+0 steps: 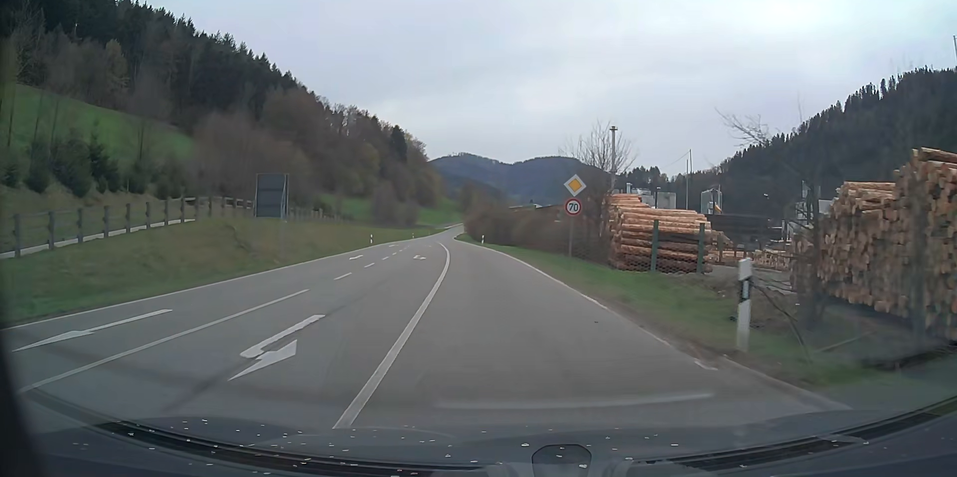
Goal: Follow the waypoints while adhering to traffic rules and regulations
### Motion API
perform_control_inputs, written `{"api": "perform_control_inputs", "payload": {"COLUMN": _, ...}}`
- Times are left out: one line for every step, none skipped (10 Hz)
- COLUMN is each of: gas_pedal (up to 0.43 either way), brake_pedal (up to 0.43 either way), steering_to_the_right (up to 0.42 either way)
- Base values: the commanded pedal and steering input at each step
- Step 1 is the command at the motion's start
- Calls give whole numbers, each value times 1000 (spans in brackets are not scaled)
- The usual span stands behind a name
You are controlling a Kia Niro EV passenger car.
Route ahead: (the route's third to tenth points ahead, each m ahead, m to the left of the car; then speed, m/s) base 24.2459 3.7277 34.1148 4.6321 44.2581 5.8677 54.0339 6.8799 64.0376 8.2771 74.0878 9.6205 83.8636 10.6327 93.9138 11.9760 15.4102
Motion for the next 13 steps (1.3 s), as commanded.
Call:
{"api": "perform_control_inputs", "payload": {"gas_pedal": 150, "brake_pedal": 0, "steering_to_the_right": -27}}
{"api": "perform_control_inputs", "payload": {"gas_pedal": 150, "brake_pedal": 0, "steering_to_the_right": -26}}
{"api": "perform_control_inputs", "payload": {"gas_pedal": 150, "brake_pedal": 0, "steering_to_the_right": -24}}
{"api": "perform_control_inputs", "payload": {"gas_pedal": 150, "brake_pedal": 0, "steering_to_the_right": -22}}
{"api": "perform_control_inputs", "payload": {"gas_pedal": 150, "brake_pedal": 0, "steering_to_the_right": -22}}
{"api": "perform_control_inputs", "payload": {"gas_pedal": 150, "brake_pedal": 0, "steering_to_the_right": -22}}
{"api": "perform_control_inputs", "payload": {"gas_pedal": 150, "brake_pedal": 0, "steering_to_the_right": -21}}
{"api": "perform_control_inputs", "payload": {"gas_pedal": 150, "brake_pedal": 0, "steering_to_the_right": -20}}
{"api": "perform_control_inputs", "payload": {"gas_pedal": 150, "brake_pedal": 0, "steering_to_the_right": -17}}
{"api": "perform_control_inputs", "payload": {"gas_pedal": 150, "brake_pedal": 0, "steering_to_the_right": -16}}
{"api": "perform_control_inputs", "payload": {"gas_pedal": 169, "brake_pedal": 0, "steering_to_the_right": -16}}
{"api": "perform_control_inputs", "payload": {"gas_pedal": 177, "brake_pedal": 0, "steering_to_the_right": -16}}
{"api": "perform_control_inputs", "payload": {"gas_pedal": 177, "brake_pedal": 0, "steering_to_the_right": -13}}
